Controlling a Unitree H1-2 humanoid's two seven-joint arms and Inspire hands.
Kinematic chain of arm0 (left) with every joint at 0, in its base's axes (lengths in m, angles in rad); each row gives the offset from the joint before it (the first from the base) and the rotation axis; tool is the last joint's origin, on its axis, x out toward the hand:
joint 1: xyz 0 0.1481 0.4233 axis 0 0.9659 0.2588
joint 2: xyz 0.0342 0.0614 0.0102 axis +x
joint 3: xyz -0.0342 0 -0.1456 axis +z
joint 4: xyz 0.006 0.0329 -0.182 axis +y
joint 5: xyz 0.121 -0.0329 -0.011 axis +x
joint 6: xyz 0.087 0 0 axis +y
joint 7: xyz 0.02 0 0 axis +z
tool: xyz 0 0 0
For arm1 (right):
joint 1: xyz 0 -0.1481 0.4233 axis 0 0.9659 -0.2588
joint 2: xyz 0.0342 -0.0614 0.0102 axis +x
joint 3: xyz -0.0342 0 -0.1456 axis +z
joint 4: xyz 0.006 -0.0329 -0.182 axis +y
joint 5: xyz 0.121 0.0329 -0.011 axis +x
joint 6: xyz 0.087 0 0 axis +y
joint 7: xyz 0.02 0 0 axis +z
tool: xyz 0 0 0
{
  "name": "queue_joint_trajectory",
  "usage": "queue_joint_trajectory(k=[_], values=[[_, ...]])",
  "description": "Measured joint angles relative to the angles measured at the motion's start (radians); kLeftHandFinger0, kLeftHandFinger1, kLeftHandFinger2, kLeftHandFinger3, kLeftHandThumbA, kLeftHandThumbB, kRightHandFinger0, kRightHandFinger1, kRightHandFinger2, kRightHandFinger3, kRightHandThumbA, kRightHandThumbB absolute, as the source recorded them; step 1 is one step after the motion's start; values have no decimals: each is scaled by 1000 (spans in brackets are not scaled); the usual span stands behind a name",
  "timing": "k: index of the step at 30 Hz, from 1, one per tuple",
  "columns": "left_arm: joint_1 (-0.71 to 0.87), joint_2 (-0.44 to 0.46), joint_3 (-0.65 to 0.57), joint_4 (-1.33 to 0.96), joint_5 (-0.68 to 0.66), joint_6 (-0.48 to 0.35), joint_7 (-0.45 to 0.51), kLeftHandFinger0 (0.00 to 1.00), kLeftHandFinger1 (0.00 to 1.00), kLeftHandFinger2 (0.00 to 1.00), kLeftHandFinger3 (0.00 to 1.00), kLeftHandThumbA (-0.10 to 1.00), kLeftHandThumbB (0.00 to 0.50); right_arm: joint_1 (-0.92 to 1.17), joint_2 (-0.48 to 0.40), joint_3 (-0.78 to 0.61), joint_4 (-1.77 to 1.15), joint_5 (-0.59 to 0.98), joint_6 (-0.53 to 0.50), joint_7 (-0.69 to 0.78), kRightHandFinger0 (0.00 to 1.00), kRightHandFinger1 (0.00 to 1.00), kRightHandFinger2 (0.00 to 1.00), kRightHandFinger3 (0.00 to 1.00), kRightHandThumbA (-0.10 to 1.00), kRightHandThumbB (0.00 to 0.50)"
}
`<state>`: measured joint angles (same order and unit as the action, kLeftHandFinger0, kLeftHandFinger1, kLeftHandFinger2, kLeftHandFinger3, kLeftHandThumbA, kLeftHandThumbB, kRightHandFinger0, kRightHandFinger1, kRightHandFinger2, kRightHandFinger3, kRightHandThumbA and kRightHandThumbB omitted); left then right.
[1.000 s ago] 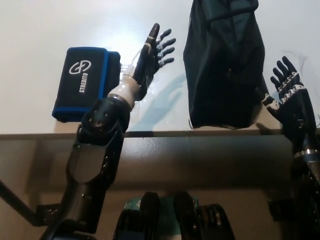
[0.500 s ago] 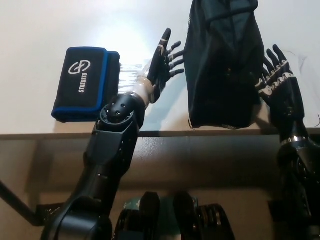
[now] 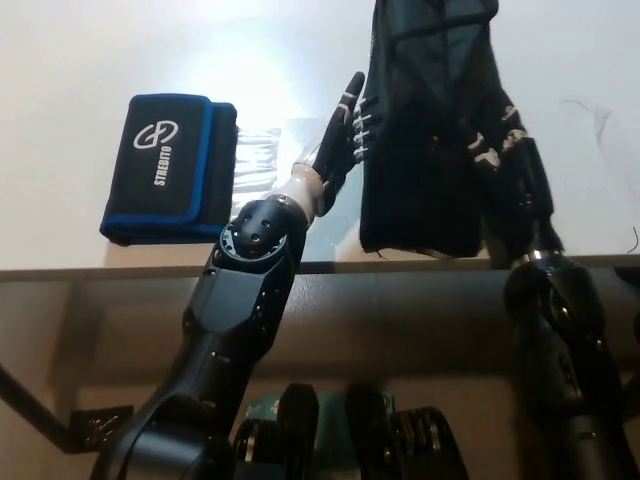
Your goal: Use both hands to pick up the lunch bag on the right hand side and smoothly move it near the note book on the left hand side
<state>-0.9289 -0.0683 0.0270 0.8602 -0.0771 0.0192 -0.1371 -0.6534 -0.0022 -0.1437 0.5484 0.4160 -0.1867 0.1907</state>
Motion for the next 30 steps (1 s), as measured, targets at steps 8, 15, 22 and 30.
queue_joint_trajectory(k=[8,15,22,30], values=[[20,11,-2,-62,1,-2,9,1000,1000,1000,1000,1000,421,-14,43,-1,35,35,-2,18,1000,1000,1000,1000,1000,376],[96,16,2,-168,8,-4,36,1000,1000,1000,1000,1000,395,-27,74,0,60,48,-5,31,1000,1000,1000,1000,1000,367],[163,12,20,-269,10,-19,68,1000,1000,1000,1000,1000,374,-49,106,2,102,48,-8,40,1000,1000,1000,1000,1000,370],[235,30,56,-377,8,-36,93,1000,1000,1000,1000,1000,379,-124,154,5,220,43,-35,42,1000,1000,1000,1000,1000,378]])
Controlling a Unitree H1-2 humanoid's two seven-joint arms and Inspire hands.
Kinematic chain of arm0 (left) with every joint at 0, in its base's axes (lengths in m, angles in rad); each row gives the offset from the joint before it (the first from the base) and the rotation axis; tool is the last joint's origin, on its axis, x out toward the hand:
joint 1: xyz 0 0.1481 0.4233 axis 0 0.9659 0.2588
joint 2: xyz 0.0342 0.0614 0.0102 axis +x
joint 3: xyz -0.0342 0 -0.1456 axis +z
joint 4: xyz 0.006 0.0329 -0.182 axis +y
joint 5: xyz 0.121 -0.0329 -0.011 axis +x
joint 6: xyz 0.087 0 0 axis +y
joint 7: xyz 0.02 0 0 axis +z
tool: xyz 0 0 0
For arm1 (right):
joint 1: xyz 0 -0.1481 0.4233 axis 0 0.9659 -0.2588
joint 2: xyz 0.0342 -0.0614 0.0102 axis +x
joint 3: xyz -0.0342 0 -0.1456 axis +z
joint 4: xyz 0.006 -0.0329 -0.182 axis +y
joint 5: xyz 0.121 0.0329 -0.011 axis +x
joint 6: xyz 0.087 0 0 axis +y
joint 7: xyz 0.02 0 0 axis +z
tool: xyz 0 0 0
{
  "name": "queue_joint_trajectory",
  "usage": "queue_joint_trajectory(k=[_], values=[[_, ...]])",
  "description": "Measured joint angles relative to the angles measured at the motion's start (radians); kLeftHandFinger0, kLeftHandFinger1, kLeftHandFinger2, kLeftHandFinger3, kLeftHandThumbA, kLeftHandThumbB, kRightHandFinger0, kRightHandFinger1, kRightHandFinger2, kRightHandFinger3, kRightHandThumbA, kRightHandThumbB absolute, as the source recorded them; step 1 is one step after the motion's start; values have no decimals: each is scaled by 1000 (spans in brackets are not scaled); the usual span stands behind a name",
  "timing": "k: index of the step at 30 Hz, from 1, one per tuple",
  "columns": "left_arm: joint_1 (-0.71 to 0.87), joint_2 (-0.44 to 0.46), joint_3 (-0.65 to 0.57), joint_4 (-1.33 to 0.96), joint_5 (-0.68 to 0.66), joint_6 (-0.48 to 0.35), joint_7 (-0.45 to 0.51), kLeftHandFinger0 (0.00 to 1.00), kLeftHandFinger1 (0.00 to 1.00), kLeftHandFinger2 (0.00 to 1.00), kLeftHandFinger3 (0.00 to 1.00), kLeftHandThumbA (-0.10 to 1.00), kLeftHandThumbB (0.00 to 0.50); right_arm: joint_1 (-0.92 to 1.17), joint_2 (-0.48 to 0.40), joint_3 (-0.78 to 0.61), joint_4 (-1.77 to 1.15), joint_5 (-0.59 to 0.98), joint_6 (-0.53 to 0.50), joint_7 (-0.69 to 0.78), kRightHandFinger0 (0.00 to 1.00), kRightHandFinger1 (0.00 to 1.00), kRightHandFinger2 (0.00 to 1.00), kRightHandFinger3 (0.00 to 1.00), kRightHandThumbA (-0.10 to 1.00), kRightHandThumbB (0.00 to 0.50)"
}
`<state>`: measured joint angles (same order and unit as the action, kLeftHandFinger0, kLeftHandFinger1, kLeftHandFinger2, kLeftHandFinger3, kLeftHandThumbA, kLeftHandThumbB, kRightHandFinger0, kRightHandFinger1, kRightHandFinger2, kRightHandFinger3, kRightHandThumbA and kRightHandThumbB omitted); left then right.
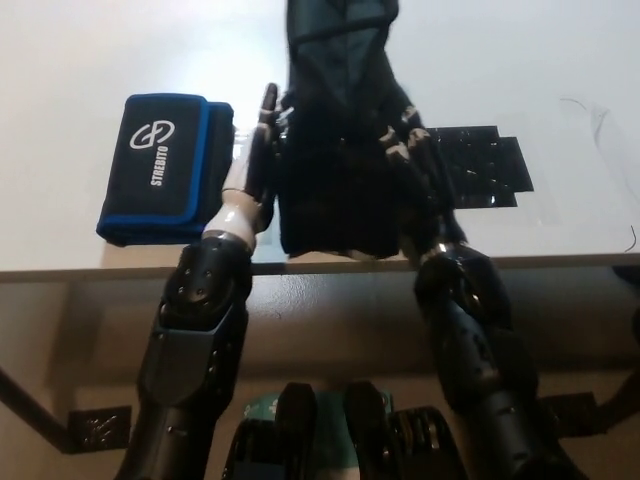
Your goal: Use both hands to pick up the lunch bag on the right hand side and smoothly move it near the note book on the left hand side
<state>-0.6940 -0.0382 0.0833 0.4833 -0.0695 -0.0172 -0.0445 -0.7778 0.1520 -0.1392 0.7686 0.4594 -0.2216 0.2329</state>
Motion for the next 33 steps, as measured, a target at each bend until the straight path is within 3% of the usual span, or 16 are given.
queue_joint_trajectory(k=[3,7,8,14,20,24,27,29,31,33], values=[[18,8,18,-28,0,-3,15,1000,1000,1000,1000,1000,405,-32,20,3,51,-3,-15,2,1000,1000,1000,1000,1000,371],[23,25,43,-56,-6,-3,22,1000,1000,1000,1000,1000,397,-75,44,4,122,-6,-41,2,1000,1000,1000,1000,1000,360],[23,29,48,-63,-8,-3,24,1000,1000,1000,1000,1000,367,-85,49,4,136,-9,-48,2,1000,1000,1000,1000,1000,363],[23,52,54,-73,-9,-17,32,1000,1000,1000,1000,1000,292,-125,67,4,183,-19,-70,1,1000,1000,1000,1000,1000,383],[23,71,53,-73,-8,-43,38,1000,1000,1000,1000,1000,276,-157,76,4,228,-22,-89,0,1000,1000,1000,1000,1000,370],[23,80,49,-74,-8,-52,37,1000,1000,1000,1000,1000,312,-156,78,13,235,-45,-116,-9,1000,1000,1000,1000,1000,309],[23,91,37,-74,-1,-52,37,1000,1000,1000,1000,1000,365,-152,74,37,236,-85,-144,-41,1000,1000,1000,1000,1000,316],[23,95,32,-74,4,-51,37,1000,1000,1000,1000,1000,367,-150,69,47,236,-104,-152,-58,1000,1000,1000,1000,1000,324],[25,106,23,-73,13,-48,37,1000,1000,1000,1000,1000,413,-143,54,68,236,-141,-155,-94,1000,1000,1000,1000,1000,306],[32,118,15,-73,23,-46,37,1000,1000,1000,1000,1000,416,-132,36,87,235,-173,-156,-125,1000,1000,1000,1000,1000,301]])
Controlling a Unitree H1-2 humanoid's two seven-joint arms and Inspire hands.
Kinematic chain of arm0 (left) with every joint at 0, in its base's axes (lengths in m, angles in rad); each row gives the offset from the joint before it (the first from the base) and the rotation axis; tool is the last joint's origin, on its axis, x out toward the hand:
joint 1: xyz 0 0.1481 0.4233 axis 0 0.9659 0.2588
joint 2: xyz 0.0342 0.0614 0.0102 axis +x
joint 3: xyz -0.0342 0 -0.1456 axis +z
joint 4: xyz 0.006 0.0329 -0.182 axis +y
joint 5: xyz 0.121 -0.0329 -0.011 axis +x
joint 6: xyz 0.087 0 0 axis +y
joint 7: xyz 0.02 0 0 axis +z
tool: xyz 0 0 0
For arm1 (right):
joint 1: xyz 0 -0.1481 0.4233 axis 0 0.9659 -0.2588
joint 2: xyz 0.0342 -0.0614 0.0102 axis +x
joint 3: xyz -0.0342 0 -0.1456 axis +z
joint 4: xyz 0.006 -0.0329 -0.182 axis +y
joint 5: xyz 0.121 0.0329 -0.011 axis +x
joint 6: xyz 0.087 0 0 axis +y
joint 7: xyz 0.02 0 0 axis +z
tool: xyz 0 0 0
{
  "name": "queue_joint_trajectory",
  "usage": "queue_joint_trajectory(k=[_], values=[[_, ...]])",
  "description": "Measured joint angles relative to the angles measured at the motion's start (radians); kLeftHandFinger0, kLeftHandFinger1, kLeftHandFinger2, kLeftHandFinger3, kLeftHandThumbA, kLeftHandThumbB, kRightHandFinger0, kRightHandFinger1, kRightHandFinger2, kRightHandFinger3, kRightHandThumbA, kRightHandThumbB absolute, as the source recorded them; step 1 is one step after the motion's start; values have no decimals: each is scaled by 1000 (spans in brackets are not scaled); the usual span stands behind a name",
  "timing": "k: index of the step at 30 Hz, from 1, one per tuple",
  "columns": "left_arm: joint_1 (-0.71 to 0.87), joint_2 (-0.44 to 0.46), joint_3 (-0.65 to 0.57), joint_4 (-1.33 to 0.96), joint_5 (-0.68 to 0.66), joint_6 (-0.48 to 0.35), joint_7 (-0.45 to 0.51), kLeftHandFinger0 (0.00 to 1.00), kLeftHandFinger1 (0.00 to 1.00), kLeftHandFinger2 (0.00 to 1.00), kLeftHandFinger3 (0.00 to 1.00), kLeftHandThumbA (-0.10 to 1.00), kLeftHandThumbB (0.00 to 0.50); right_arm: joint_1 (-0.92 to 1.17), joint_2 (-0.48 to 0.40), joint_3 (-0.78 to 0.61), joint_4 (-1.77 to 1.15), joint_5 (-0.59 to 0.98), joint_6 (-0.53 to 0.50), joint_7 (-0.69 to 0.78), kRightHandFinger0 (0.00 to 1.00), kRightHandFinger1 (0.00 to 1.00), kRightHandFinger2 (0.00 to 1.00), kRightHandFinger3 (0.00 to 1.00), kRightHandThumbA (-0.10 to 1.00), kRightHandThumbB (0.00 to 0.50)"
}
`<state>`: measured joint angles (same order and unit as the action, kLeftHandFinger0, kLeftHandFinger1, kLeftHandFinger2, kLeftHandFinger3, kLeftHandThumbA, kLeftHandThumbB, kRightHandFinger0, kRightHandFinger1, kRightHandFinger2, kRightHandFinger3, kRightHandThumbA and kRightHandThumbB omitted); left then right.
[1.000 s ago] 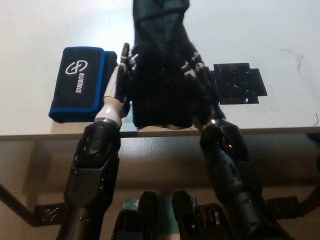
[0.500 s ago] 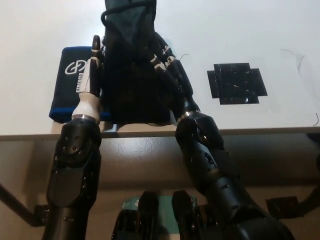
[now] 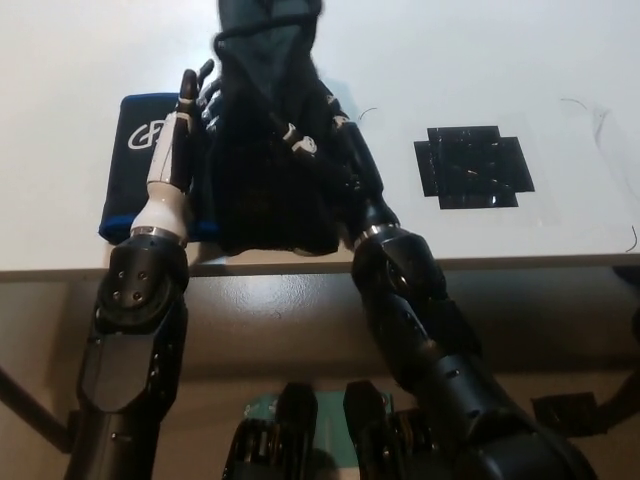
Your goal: Use both hands to pick up the lunch bag on the right hand side and smoothly move it near the note book on the left hand side
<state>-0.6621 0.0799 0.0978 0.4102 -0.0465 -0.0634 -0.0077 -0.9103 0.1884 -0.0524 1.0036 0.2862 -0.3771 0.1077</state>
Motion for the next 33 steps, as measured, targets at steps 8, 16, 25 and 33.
queue_joint_trajectory(k=[8,16,25,33], values=[[55,93,-40,-26,67,7,-3,1000,1000,1000,1000,1000,439,65,-63,37,-44,-114,0,-96,1000,1000,1000,1000,1000,336],[152,274,-46,-154,141,9,-17,1000,1000,1000,1000,1000,451,217,-172,22,-283,-197,7,-138,1000,1000,1000,1000,1000,368],[304,347,-22,-278,162,5,-26,1000,1000,1000,1000,1000,382,417,-258,-3,-525,-204,22,-139,1000,1000,1000,1000,1000,401],[527,351,4,-418,185,-25,-26,1000,1000,1000,1000,1000,374,604,-297,-24,-736,-204,32,-139,1000,1000,1000,1000,1000,378]])
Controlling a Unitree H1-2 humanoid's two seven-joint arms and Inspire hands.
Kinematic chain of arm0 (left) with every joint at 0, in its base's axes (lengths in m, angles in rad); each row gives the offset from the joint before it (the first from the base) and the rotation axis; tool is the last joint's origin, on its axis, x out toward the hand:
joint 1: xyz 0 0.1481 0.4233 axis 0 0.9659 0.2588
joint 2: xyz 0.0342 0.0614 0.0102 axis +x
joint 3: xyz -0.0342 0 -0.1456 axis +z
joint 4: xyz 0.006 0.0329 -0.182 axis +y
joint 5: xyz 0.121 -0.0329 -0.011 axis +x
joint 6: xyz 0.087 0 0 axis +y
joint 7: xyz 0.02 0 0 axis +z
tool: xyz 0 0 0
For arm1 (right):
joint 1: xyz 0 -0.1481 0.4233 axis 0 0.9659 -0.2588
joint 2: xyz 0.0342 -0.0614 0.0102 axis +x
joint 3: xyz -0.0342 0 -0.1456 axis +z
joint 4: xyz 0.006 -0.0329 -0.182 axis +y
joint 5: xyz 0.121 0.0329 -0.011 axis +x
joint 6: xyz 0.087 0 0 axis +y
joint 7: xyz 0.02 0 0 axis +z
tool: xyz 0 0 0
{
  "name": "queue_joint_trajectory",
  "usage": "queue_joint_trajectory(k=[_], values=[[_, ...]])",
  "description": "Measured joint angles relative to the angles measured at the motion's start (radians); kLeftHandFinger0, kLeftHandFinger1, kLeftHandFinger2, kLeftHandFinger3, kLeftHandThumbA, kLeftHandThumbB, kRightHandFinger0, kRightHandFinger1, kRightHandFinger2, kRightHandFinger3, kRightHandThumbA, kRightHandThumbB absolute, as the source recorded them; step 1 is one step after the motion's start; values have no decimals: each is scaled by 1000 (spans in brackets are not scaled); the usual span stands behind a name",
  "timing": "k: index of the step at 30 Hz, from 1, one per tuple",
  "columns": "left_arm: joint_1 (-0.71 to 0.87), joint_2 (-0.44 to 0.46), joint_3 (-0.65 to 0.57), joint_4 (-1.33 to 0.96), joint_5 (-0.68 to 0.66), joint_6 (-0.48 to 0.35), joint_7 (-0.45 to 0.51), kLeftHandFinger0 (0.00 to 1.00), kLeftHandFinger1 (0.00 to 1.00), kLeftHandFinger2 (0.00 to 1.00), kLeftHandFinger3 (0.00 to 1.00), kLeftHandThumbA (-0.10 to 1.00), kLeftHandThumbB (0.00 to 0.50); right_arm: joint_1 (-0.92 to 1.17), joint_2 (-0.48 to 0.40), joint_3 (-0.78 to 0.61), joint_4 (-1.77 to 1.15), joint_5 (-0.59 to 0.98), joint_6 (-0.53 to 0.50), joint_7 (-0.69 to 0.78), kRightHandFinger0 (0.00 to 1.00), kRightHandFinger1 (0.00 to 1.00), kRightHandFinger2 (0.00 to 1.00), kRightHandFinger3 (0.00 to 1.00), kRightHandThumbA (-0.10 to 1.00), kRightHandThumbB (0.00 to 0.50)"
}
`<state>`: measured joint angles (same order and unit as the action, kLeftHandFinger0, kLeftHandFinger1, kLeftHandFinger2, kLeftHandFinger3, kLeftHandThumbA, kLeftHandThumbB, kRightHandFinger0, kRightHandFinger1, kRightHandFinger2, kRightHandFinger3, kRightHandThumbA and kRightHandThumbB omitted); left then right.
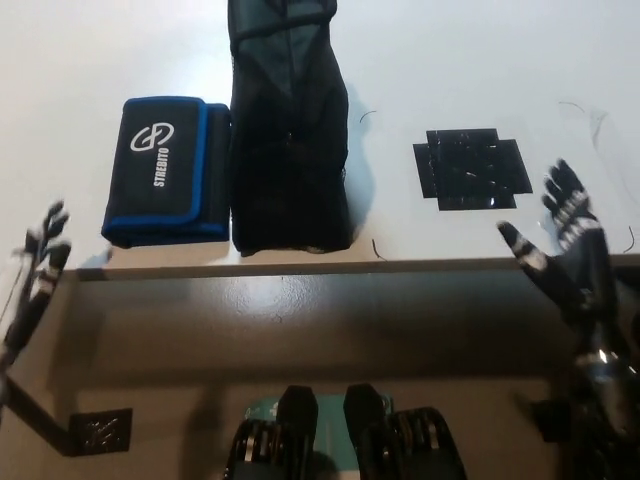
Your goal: Use both hands to pick up the lunch bag on the right hand side and smoothly move it near the note book on the left hand side
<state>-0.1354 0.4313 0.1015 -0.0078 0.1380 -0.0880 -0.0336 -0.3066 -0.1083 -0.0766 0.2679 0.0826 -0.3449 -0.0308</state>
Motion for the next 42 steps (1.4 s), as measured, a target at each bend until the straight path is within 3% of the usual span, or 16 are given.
queue_joint_trajectory(k=[4,8,11,16,20,24,28,30,34,42], values=[[154,0,30,-62,8,-51,2,1000,1000,1000,1000,1000,424,95,-17,-14,-81,3,0,2,1000,1000,1000,1000,1000,364],[257,-3,38,-74,10,-96,3,1000,1000,1000,1000,1000,390,160,-20,-22,-105,9,0,4,1000,1000,1000,1000,1000,318],[299,-10,42,-74,12,-131,4,1000,1000,1000,1000,1000,320,194,-19,-23,-105,12,-1,6,1000,1000,1000,1000,1000,269],[333,-18,43,-43,16,-190,6,1000,1000,1000,1000,1000,322,224,-19,-23,-94,15,-2,13,1000,1000,1000,1000,1000,243],[326,-19,38,49,18,-239,15,1000,1000,1000,1000,1000,324,234,-20,-23,-48,25,-21,27,1000,1000,1000,1000,1000,183],[305,-19,27,169,14,-280,31,1000,1000,1000,1000,1000,326,236,-19,-24,44,39,-40,50,1000,1000,1000,1000,1000,169],[270,-21,26,277,13,-306,52,1000,1000,1000,1000,1000,276,231,-19,-30,126,44,-45,70,1000,1000,1000,1000,1000,181],[249,-21,26,308,13,-313,63,1000,1000,1000,1000,1000,293,221,-19,-36,156,44,-46,73,1000,1000,1000,1000,1000,191],[207,-21,27,336,14,-328,82,1000,1000,1000,1000,1000,246,180,-17,-49,202,48,-49,88,1000,1000,1000,1000,1000,205],[189,-27,27,346,8,-340,94,1000,1000,1000,1000,1000,249,131,-15,-58,244,51,-64,108,1000,1000,1000,1000,1000,203]])
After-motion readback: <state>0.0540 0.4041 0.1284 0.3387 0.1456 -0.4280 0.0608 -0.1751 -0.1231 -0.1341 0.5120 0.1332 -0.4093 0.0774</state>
